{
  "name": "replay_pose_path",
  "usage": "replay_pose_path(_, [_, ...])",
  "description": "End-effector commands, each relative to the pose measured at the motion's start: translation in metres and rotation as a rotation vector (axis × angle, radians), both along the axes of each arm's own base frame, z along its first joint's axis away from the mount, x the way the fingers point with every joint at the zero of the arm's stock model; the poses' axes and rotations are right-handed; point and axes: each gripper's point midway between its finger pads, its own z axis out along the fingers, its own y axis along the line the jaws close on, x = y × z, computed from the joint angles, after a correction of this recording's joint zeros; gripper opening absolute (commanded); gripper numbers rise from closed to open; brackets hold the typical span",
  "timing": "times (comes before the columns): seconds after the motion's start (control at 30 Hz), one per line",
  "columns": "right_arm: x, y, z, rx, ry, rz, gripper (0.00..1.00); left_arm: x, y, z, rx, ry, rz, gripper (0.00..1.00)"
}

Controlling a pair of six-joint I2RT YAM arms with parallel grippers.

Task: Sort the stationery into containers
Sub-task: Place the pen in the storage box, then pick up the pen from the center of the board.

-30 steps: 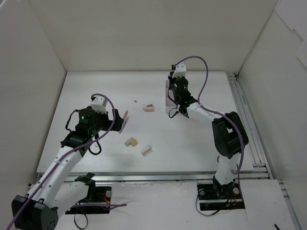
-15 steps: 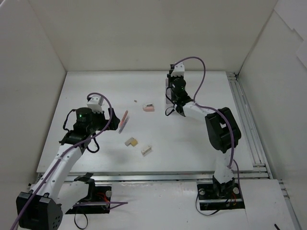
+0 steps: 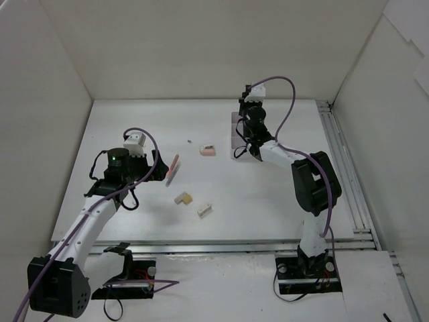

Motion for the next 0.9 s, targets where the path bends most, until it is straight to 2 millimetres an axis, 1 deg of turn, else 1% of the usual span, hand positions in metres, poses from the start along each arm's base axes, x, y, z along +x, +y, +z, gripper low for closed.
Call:
replay_pose_path(0.0, [0.004,-0.009,0.049,0.108,-0.138,-0.013,0.00,0.020,0.000,0.028,-0.028,-0.088,0.001,1.00])
replay_pose_path(0.07, [0.007,-0.010,0.042,0.120,-0.128,-0.013,0.00,0.023,-0.003,0.031,-0.031,-0.099,-0.015,1.00])
replay_pose_path(0.1, [0.009,-0.011,0.036,0.122,-0.118,-0.015,0.00,0.026,0.000,0.028,-0.030,-0.091,-0.010,1.00])
replay_pose_path(0.13, [0.008,-0.011,0.033,0.121,-0.111,-0.015,0.00,0.028,-0.002,0.029,-0.033,-0.094,-0.018,1.00])
replay_pose_path(0.17, [0.006,-0.008,0.029,0.154,-0.106,-0.003,0.00,0.031,0.000,0.030,-0.033,-0.094,-0.013,1.00])
replay_pose_path(0.2, [0.006,-0.008,0.028,0.160,-0.102,0.003,0.01,0.033,-0.001,0.026,-0.033,-0.084,-0.019,1.00])
replay_pose_path(0.23, [0.003,-0.007,0.021,0.161,-0.087,0.012,0.06,0.034,-0.002,0.025,-0.035,-0.081,-0.028,1.00])
replay_pose_path(0.27, [0.002,-0.007,0.019,0.181,-0.083,0.020,0.06,0.038,0.000,0.026,-0.033,-0.082,-0.023,1.00])
replay_pose_path(0.3, [0.000,-0.006,0.018,0.188,-0.081,0.027,0.06,0.041,-0.002,0.022,-0.037,-0.071,-0.032,1.00])
replay_pose_path(0.33, [-0.002,-0.006,0.013,0.188,-0.068,0.030,0.09,0.042,-0.003,0.020,-0.035,-0.065,-0.038,1.00])
replay_pose_path(0.37, [-0.003,-0.005,0.011,0.190,-0.065,0.038,0.12,0.048,-0.003,0.019,-0.031,-0.058,-0.040,1.00])
replay_pose_path(0.4, [-0.004,-0.004,0.014,0.193,-0.068,0.047,0.17,0.050,-0.004,0.017,-0.030,-0.051,-0.046,1.00])
replay_pose_path(0.43, [-0.006,-0.004,0.011,0.191,-0.062,0.046,0.30,0.052,-0.005,0.017,-0.028,-0.048,-0.055,1.00])
replay_pose_path(0.5, [-0.011,-0.004,0.020,0.201,-0.075,0.056,0.44,0.059,-0.006,0.012,-0.021,-0.031,-0.064,1.00])
replay_pose_path(0.53, [-0.014,-0.006,0.021,0.202,-0.074,0.056,0.57,0.062,-0.007,0.011,-0.019,-0.024,-0.066,1.00])
replay_pose_path(0.6, [-0.021,-0.006,0.036,0.212,-0.097,0.074,0.66,0.069,-0.008,0.007,-0.017,-0.012,-0.074,1.00])
replay_pose_path(0.63, [-0.025,-0.006,0.036,0.220,-0.094,0.081,0.75,0.072,-0.009,0.006,-0.015,-0.006,-0.075,1.00])
replay_pose_path(0.67, [-0.032,-0.007,0.048,0.230,-0.114,0.096,0.80,0.078,-0.009,0.003,-0.012,0.004,-0.074,1.00])
replay_pose_path(0.7, [-0.037,-0.007,0.048,0.233,-0.111,0.103,0.82,0.080,-0.008,0.000,-0.006,0.019,-0.072,1.00])
replay_pose_path(0.73, [-0.041,-0.008,0.050,0.249,-0.114,0.107,0.91,0.083,-0.008,-0.002,-0.002,0.032,-0.072,1.00])
replay_pose_path(0.77, [-0.050,-0.011,0.065,0.265,-0.138,0.119,0.96,0.090,-0.009,-0.004,0.004,0.043,-0.074,1.00])
replay_pose_path(0.8, [-0.058,-0.009,0.063,0.271,-0.129,0.132,0.98,0.091,-0.012,-0.008,0.009,0.061,-0.079,1.00])
replay_pose_path(0.83, [-0.064,-0.011,0.065,0.282,-0.129,0.138,0.98,0.099,-0.011,-0.010,0.023,0.068,-0.075,1.00])
replay_pose_path(0.87, [-0.076,-0.013,0.080,0.301,-0.151,0.147,0.98,0.101,-0.019,-0.012,0.041,0.071,-0.092,1.00])
